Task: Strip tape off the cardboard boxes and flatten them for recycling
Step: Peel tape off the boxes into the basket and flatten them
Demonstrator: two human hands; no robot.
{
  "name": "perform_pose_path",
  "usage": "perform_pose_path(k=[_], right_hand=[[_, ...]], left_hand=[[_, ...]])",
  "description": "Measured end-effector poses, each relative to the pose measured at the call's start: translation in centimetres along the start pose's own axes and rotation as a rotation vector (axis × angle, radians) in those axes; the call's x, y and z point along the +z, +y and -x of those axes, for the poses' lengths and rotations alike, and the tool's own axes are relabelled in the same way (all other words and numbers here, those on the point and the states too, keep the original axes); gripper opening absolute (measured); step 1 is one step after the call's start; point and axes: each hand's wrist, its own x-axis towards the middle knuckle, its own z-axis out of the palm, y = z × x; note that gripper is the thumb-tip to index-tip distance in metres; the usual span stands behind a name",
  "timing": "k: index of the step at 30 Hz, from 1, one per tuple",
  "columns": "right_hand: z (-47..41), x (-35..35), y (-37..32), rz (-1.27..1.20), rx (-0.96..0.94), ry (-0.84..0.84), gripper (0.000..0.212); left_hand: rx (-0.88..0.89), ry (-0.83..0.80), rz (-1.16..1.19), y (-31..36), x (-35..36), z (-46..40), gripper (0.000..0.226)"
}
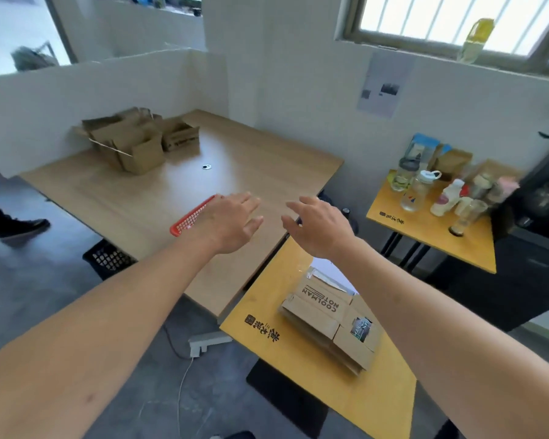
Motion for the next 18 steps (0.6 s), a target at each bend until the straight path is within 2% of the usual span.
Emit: perform_pose_path(k=[8, 14, 18], right_hand=[[-8.2, 3.5, -12.3, -0.084, -0.110, -0.063, 0.047], [-17.2, 6.9, -24.0, -0.116, -0.112, -0.094, 0.052], [-22.1, 8.2, -30.8, -0.087, -0.115, -0.125, 0.055]], left_hand=[[-0.152, 0.032, 0.003, -13.4, -2.3, 3.0, 0.054], [-0.205, 0.020, 0.010, -27.8, -3.2, 3.5, 0.055], [-0.180, 0.001, -0.009, -36.2, -3.8, 3.3, 0.053]])
